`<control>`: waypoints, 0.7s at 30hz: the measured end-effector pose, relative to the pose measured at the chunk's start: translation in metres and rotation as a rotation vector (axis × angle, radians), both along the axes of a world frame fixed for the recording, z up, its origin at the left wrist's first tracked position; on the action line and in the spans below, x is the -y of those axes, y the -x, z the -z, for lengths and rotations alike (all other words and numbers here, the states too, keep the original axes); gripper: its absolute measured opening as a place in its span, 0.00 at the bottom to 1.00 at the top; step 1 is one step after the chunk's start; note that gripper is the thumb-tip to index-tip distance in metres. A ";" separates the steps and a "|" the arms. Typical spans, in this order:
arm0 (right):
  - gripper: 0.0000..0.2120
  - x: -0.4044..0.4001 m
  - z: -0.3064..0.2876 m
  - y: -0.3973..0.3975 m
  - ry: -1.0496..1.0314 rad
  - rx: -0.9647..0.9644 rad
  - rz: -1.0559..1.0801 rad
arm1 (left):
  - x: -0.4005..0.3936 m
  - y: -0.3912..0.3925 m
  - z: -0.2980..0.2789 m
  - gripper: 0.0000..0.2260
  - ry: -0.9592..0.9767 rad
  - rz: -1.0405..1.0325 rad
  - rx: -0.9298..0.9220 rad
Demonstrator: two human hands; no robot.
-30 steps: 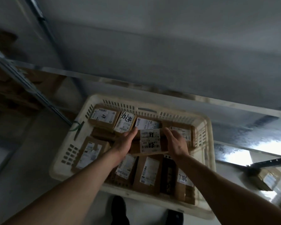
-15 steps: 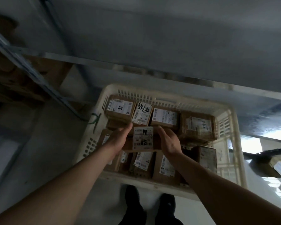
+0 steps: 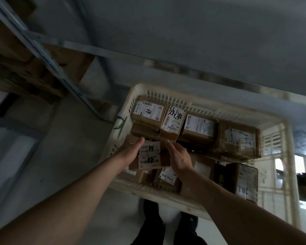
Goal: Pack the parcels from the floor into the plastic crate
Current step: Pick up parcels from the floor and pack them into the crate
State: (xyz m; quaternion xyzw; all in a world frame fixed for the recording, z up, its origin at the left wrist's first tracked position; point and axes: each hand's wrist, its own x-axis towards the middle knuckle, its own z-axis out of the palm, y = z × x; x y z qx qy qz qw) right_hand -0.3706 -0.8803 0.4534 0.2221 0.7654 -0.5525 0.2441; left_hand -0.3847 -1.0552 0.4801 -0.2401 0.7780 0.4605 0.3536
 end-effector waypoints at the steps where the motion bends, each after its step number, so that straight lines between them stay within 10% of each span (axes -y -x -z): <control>1: 0.24 0.005 0.002 0.002 0.015 0.013 -0.015 | 0.004 0.000 0.002 0.32 0.026 0.020 0.019; 9: 0.30 0.044 0.004 0.011 0.156 0.086 -0.077 | 0.022 0.000 0.004 0.22 0.531 0.374 0.118; 21: 0.21 0.065 0.013 0.017 0.161 0.143 -0.305 | 0.020 0.003 0.027 0.13 0.466 0.520 -0.073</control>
